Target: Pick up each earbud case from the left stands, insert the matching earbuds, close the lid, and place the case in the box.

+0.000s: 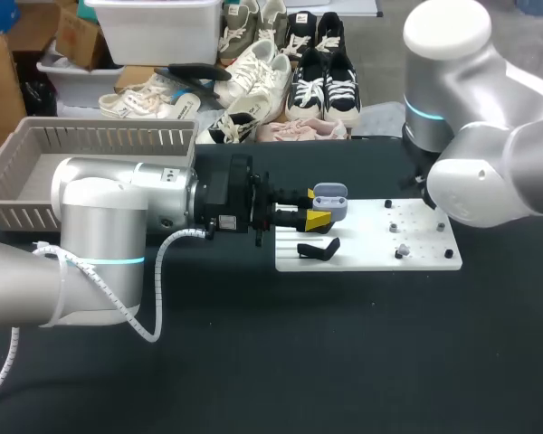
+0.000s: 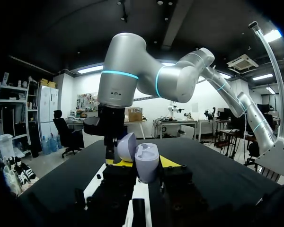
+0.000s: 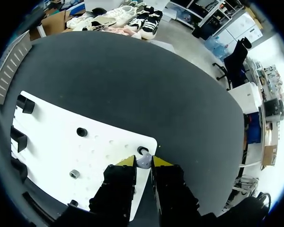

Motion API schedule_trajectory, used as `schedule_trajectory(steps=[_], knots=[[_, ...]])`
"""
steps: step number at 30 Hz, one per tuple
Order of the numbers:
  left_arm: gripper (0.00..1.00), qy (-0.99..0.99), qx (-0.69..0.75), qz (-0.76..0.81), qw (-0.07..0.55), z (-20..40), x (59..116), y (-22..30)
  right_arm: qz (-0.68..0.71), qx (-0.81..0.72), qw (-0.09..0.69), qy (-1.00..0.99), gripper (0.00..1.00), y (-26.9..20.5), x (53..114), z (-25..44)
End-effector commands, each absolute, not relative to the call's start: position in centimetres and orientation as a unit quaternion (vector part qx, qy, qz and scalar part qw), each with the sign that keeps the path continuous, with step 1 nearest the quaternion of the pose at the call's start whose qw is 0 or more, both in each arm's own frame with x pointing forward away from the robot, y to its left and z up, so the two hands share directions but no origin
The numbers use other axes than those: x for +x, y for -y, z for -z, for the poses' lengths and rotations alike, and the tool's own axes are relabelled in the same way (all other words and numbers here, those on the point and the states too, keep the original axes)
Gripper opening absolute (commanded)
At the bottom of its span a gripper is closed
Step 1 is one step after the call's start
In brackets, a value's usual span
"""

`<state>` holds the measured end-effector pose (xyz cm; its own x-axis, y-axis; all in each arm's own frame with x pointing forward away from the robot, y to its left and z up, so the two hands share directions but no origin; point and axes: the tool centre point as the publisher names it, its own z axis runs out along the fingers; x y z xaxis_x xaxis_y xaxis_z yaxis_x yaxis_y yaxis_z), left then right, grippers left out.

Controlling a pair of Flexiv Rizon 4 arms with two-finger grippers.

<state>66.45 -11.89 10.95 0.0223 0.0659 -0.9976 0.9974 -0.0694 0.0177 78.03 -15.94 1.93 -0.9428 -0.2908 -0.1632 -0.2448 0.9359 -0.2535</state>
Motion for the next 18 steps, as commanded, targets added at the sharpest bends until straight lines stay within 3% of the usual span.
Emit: schedule_trajectory(steps=[1, 18], knots=[[0.0, -0.493, 0.539, 0.496, 0.47, -10.9, 66.6, 11.9, 0.118, -0.138, 0.109, -0.977, 0.0, 15.9, 77.1, -2.9], [0.0, -0.493, 0.539, 0.496, 0.47, -10.9, 66.6, 11.9, 0.118, -0.157, 0.084, -0.977, 0.0, 14.8, 72.4, -7.4]])
